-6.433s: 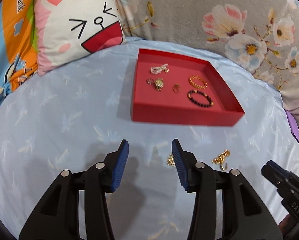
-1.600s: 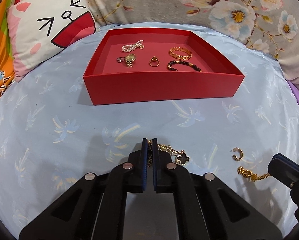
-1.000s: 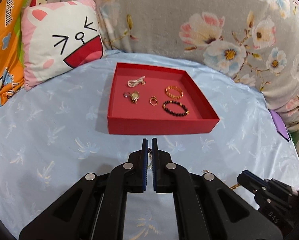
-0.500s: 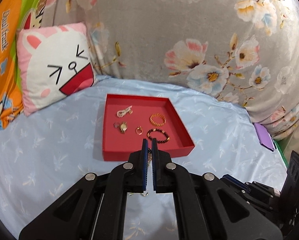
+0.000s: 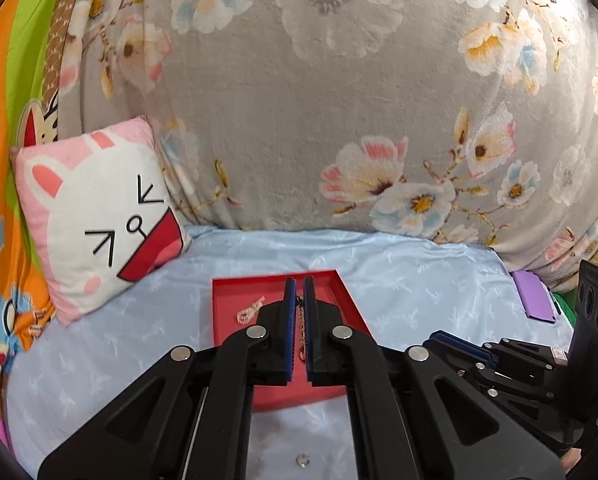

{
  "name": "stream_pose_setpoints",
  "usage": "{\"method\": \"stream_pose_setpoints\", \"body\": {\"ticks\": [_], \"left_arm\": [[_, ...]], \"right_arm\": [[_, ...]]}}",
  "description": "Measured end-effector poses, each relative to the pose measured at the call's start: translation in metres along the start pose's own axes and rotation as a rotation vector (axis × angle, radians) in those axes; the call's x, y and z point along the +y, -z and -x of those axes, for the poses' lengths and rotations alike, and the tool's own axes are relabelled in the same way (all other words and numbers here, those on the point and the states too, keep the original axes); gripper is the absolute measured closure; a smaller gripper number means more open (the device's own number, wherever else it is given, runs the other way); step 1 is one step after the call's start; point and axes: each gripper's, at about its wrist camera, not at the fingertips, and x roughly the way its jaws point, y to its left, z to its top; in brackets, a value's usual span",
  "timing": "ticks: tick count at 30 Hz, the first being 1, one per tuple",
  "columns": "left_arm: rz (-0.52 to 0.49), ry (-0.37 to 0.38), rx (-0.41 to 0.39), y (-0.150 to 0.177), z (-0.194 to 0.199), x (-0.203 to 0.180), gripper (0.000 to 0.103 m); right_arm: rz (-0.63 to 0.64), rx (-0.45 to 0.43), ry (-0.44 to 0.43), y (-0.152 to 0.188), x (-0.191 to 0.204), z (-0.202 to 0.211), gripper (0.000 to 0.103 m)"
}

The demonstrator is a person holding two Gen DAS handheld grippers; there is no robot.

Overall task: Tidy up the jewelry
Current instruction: 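Carry both gold chains into the red tray and open both tools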

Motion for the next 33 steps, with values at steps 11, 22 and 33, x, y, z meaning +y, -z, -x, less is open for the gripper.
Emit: {"method": "stream_pose_setpoints", "body": {"ticks": [11,22,33], "left_arm": [[0.013,-0.054,0.04,-0.036,-0.082,0.018,0.101],[0.055,-0.11,0.148,-0.019,-0.174,0.042,0.101],[0.069,-0.116,0.206,0.005,-0.217,0.049,0.099]], "right_arm": [[-0.081,0.096,-0.028,-0.044,-0.028,-0.104,0.096],[-0.112,0.185,0.001,-0.028,-0.051,-0.191,0.096],[-0.116,0.213,0.01,-0.013,-0.065,-0.223,0.091]]}}
